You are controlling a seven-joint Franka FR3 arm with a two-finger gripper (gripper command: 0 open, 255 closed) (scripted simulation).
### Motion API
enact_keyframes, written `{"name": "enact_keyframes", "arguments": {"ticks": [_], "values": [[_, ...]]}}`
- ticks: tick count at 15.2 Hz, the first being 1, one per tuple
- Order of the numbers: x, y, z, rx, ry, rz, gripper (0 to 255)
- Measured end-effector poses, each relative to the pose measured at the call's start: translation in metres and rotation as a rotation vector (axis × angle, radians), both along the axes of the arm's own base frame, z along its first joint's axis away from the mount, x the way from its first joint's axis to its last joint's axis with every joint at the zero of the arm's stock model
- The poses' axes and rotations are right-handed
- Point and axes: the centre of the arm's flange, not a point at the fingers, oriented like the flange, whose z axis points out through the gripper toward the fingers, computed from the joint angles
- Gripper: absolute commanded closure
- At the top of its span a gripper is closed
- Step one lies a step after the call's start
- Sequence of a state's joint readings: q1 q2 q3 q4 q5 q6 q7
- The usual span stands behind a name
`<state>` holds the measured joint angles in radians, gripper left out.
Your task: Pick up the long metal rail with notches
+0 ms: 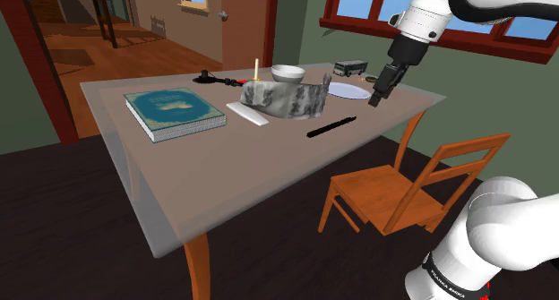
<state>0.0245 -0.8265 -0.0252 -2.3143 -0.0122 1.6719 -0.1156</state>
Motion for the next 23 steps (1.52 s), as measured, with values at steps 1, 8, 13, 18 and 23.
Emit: {"name": "enact_keyframes", "arguments": {"ticks": [1,8,13,18,23], "values": [[0.0,0.0,0.0,0.0,0.0,0.0,0],[0.039,-0.059,-0.035,-0.085,0.061,0.415,0],[0.087,-0.092,-0.072,-0.158,0.114,0.773,0],[0.142,-0.113,-0.105,-0.232,0.166,1.132,0],[0.18,-0.113,-0.13,-0.282,0.201,1.373,0]]}}
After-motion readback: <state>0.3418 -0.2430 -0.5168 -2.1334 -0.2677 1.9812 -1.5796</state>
